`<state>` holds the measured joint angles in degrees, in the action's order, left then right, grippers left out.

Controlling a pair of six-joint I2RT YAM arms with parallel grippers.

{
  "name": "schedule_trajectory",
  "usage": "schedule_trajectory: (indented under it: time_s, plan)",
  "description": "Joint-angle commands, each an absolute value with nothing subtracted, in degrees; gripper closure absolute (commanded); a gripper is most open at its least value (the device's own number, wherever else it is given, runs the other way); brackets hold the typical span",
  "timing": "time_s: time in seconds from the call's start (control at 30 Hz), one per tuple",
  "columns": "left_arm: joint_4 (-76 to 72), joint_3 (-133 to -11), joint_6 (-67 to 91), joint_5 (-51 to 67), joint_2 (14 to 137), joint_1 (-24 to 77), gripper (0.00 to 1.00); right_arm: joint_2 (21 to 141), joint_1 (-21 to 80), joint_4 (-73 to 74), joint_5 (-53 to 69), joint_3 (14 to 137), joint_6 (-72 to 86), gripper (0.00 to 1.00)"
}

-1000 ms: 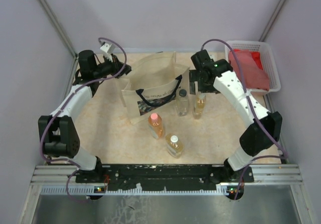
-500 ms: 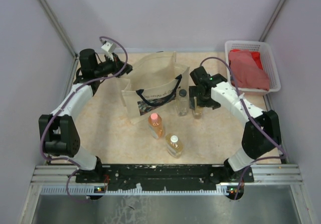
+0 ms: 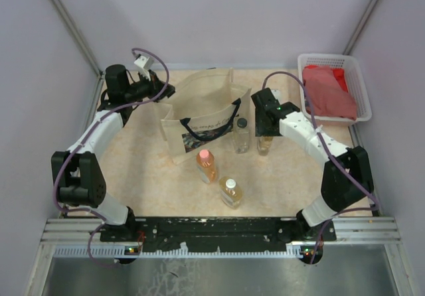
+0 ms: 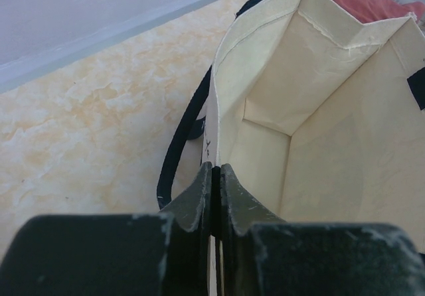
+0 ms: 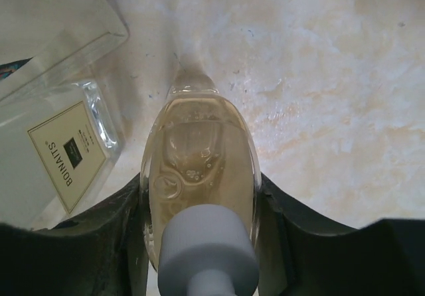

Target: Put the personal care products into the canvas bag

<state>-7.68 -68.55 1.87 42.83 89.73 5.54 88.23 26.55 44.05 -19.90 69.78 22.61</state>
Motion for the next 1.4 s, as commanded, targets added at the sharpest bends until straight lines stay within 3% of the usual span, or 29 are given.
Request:
schedule_trajectory:
  time_s: [0.0, 0.13, 0.3, 0.63, 0.93, 1.13, 1.37]
  plan:
    - [-7.15, -69.53, 1.34, 42.64, 89.23, 6.16, 1.00, 86.26, 26.19, 41.22, -24.56, 69.69, 21.30, 0.70]
    - [-6.79, -69.42, 0.94, 42.13, 88.95, 6.15, 1.00, 86.86, 26.19, 43.78, -26.89, 72.68, 20.35, 0.89]
    - [-6.24, -69.43, 0.46, 41.93, 88.86, 6.22, 1.00, 88.35, 25.46, 50.97, -34.08, 80.85, 17.72, 1.00]
    - [-6.32, -69.22, 0.05, 42.09, 88.50, 6.20, 1.00, 95.77, 24.96, 59.44, -36.69, 114.74, 9.81, 1.00]
    - [-6.36, -69.36, 0.02, 41.54, 88.48, 6.17, 1.00, 105.92, 32.56, 49.78, -27.73, 141.65, -6.87, 1.00]
    - [-6.57, -69.52, -0.02, 41.39, 88.49, 6.17, 1.00, 105.85, 35.87, 44.20, -12.50, 141.11, -3.20, 1.00]
    - [-6.75, -69.30, 0.00, 41.49, 88.17, 6.17, 1.00, 106.53, 39.49, 40.57, -5.90, 136.93, -4.03, 1.00]
